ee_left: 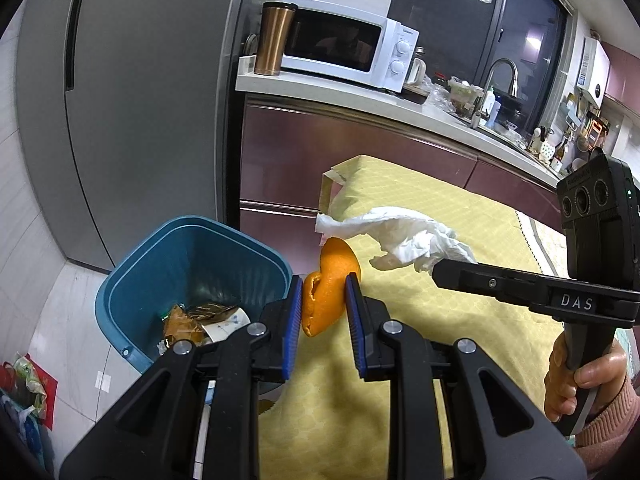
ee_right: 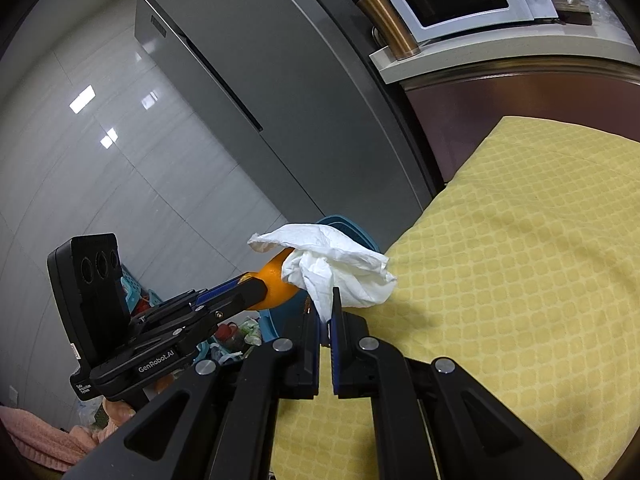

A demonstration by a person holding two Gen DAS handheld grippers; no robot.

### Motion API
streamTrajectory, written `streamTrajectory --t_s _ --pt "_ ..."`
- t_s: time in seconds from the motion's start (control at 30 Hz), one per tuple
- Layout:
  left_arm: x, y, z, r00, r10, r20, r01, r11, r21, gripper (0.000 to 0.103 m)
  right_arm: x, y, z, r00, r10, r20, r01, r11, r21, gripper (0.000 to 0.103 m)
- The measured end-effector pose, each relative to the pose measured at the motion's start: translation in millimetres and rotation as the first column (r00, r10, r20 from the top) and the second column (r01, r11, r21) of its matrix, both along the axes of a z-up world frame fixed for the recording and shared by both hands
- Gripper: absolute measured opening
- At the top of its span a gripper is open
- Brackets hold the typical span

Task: Collect trash
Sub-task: 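Carry the peel and tissue over the blue bin with both tools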

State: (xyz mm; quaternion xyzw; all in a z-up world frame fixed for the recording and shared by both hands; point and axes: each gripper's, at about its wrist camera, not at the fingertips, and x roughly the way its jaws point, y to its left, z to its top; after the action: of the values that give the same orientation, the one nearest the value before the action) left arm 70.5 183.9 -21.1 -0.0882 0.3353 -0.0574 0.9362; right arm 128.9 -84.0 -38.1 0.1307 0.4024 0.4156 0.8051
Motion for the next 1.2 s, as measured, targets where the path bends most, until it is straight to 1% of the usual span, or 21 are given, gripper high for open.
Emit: streamTrajectory --t_s 0.7,1.2 --pt "3 24 -5 0.998 0.055 -0.01 -0.055 0.999 0.001 0.022 10 40 1 0.997 0.071 0.001 -0.071 0.997 -0.031 0.003" --pt "6 36 -11 0.996 0.086 -0.019 -0.086 0.996 0.0 0.022 18 59 -2 0.995 0.095 -0.007 -0.096 0.994 -0.053 0.003"
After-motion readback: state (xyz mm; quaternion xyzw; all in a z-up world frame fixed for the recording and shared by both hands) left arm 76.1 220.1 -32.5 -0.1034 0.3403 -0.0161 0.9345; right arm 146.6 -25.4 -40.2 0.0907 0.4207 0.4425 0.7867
